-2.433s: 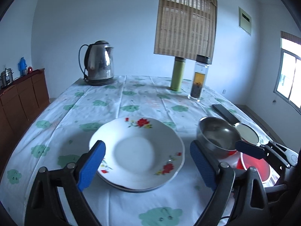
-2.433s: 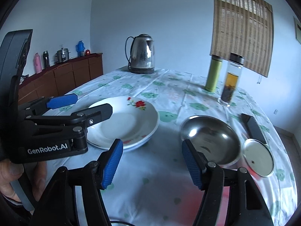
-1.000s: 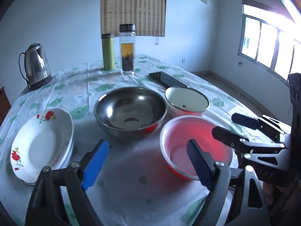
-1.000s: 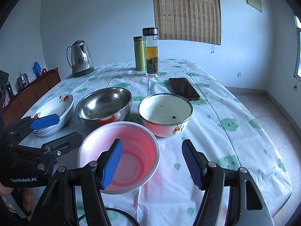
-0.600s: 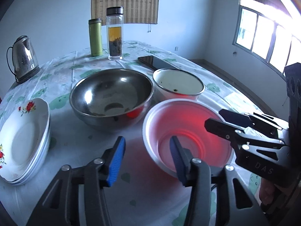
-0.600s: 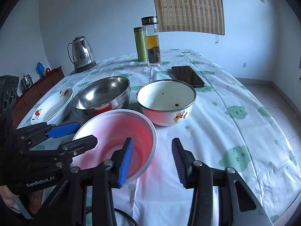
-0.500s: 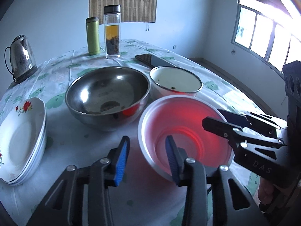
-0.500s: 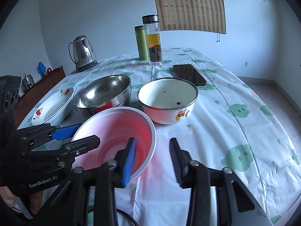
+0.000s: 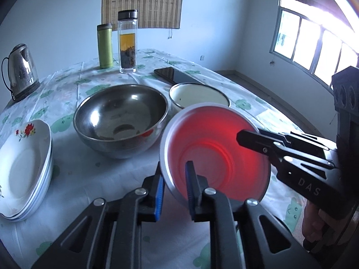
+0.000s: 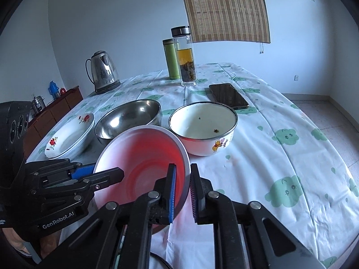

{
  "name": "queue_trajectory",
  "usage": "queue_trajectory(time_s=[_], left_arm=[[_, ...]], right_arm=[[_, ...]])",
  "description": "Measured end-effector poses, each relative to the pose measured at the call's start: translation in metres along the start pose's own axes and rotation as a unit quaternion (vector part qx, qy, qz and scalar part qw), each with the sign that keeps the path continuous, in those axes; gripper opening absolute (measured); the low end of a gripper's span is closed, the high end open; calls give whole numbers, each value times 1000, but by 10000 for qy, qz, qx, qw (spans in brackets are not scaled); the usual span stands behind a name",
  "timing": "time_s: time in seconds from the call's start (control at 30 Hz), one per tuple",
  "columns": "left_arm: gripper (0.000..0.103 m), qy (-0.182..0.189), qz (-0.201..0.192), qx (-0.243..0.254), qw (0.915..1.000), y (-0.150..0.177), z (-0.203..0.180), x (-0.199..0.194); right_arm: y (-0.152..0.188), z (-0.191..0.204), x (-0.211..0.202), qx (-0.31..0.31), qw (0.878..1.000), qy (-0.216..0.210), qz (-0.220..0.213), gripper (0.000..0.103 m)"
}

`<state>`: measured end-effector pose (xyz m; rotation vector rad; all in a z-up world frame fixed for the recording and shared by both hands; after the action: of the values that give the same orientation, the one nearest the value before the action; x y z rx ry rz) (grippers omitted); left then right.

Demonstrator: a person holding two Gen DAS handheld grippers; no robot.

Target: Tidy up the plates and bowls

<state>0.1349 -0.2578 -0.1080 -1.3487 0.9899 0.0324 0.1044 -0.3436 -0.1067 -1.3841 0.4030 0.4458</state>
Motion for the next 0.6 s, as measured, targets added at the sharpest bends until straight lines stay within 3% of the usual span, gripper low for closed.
queue_trajectory(time_s=[0.6], left_arm=[[15, 104, -854, 525, 9949, -52, 7, -15]], right_arm=[[-43, 9, -27, -33, 9983, -31, -589, 13]])
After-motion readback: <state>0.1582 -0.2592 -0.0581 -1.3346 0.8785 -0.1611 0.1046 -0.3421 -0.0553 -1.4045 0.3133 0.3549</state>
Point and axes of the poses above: each gripper's, at about its wrist camera, not at the fingertips, and x roughly the way its jaws point, z to its left, y to its underside, the point moved 6 cm from there along x, roughly the way its jaws point, and after that the axes turned 6 degrees about -z, right-handed, at the moved point
